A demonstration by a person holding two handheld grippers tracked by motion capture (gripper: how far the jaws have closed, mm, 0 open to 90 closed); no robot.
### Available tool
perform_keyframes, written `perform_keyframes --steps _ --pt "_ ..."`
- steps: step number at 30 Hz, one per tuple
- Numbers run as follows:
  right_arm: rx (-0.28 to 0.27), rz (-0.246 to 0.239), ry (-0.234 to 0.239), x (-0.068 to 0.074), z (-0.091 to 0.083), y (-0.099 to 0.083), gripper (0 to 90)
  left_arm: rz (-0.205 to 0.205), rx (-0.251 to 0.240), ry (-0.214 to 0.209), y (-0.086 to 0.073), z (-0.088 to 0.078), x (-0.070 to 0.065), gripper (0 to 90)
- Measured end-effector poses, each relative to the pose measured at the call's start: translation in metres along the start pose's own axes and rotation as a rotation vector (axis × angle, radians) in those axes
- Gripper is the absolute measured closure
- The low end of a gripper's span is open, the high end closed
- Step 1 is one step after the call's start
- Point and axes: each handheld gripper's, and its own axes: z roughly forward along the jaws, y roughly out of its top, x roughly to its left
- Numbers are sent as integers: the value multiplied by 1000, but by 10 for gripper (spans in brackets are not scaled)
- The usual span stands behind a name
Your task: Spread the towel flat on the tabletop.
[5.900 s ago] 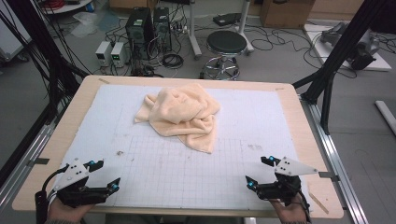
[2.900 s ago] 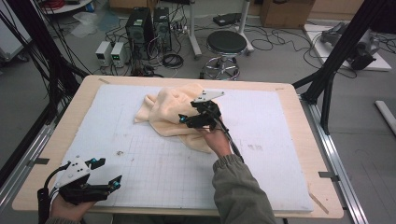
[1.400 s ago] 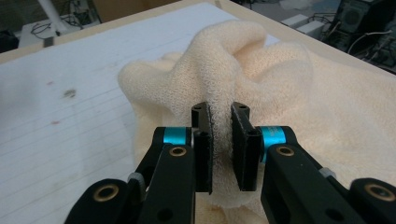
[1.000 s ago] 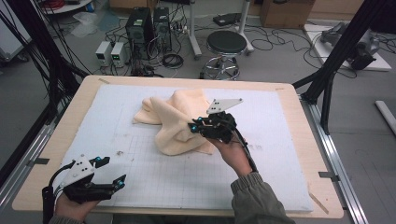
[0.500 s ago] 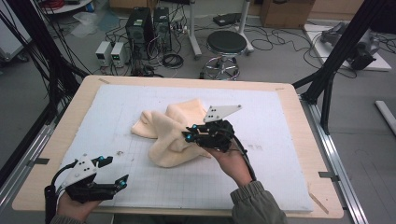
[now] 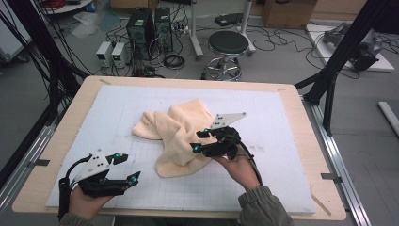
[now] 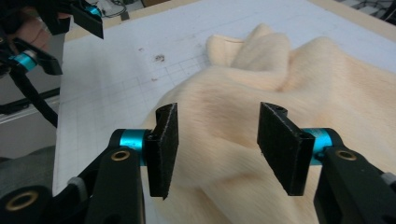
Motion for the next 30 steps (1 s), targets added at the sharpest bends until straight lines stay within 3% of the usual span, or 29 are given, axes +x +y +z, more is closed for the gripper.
perform_keyframes --steps 3,8,14,20,22,26,29,30 --pt "-22 -21 -33 0 -19 -7 459 2 0 -12 4 6 -2 296" --pt "-7 -48 -90 -3 -44 -31 444 25 13 -44 16 30 -8 338" --pt "-17 -47 -137 -13 -58 -58 432 -3 41 -68 19 57 -2 387" --pt "13 -85 -139 -21 -46 -65 422 -2 97 -74 18 82 2 424" --pt "54 -112 -141 -29 -31 -67 428 -8 132 -81 14 96 3 448" --pt "81 -104 -147 -39 -20 -71 457 -18 175 -83 10 106 6 499" --pt "99 -98 -155 -49 -10 -75 487 -17 195 -90 8 111 7 578" --pt "103 -106 -144 -52 -2 -75 555 -13 222 -107 6 115 8 657"
